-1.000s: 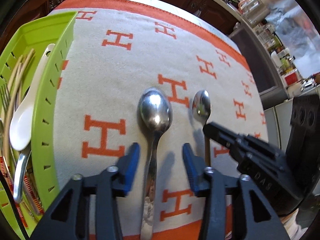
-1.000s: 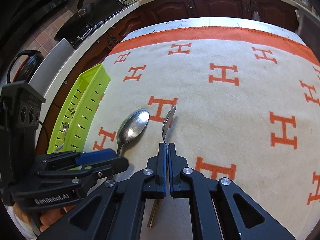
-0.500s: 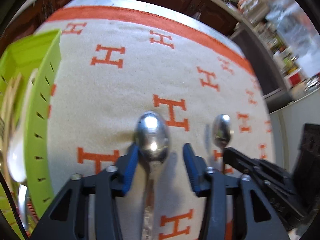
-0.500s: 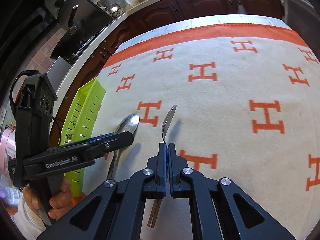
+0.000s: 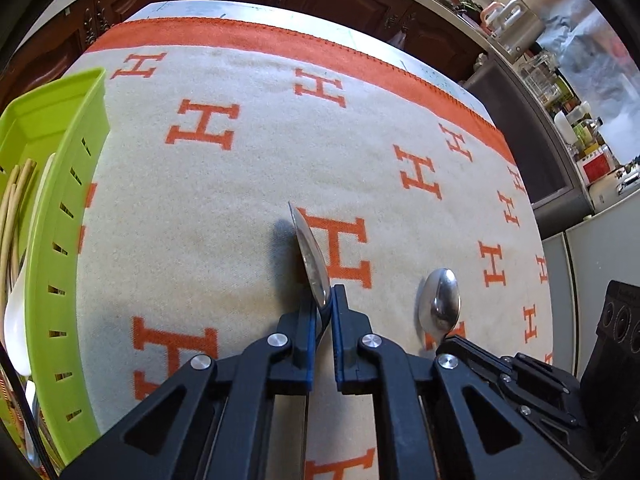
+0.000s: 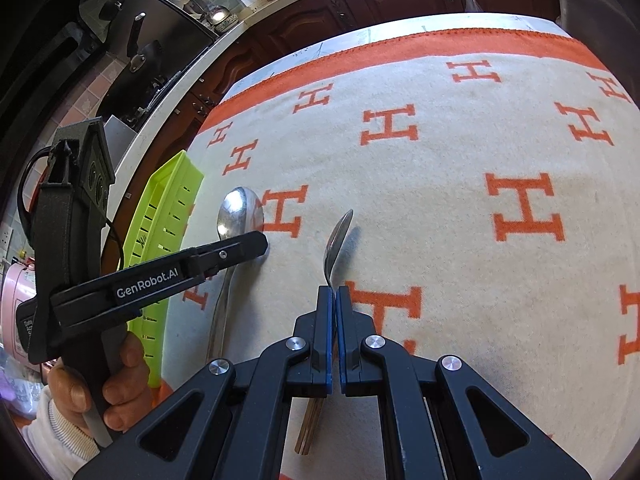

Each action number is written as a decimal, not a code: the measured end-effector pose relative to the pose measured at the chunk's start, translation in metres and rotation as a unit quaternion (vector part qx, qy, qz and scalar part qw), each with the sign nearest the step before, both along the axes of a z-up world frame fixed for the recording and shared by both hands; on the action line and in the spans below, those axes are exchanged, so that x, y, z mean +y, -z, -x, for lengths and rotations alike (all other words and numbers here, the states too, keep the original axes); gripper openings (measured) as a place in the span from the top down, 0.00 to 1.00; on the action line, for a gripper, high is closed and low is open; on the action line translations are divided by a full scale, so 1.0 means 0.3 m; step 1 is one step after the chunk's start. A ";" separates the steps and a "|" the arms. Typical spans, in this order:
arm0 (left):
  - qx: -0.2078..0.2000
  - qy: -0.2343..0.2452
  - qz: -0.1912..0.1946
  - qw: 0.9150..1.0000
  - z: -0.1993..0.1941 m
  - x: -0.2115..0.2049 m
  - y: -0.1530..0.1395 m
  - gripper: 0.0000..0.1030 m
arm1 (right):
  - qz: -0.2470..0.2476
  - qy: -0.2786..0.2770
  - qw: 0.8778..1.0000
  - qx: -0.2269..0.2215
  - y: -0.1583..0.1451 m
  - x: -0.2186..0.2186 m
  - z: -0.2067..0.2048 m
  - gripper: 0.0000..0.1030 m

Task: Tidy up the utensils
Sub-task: 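Lift the large spoon with the left tool while the right tool lifts the small spoon, then lower both spoons into the green tray and open both tools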

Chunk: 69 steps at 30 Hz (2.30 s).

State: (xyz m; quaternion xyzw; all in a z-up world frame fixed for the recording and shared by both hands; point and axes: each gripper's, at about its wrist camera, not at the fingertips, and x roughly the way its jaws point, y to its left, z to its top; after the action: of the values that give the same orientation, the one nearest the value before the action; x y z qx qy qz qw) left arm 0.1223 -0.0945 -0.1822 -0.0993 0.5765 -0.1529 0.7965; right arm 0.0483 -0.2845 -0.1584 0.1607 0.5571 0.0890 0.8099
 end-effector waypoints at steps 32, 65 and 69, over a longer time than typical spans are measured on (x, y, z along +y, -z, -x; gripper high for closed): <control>-0.105 -0.079 -0.022 0.991 0.315 0.535 -0.442 0.97 | -0.036 -0.123 0.988 -0.089 -0.461 0.486 0.099 0.98; -0.125 -0.136 -0.054 0.981 0.086 0.724 -0.211 0.90 | 0.039 -0.128 0.991 -0.009 -0.083 0.929 -0.234 0.94; -0.126 -0.146 -0.067 0.979 0.107 0.738 -0.218 0.73 | 0.041 -0.122 0.992 -0.016 -0.083 0.914 -0.238 0.85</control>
State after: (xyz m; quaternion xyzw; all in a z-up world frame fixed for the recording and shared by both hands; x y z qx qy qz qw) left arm 0.0901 0.1270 -0.1168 -0.1089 0.4594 -0.0074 0.8815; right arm 0.1196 -0.0103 -0.1334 0.0567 0.5626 0.1669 0.8077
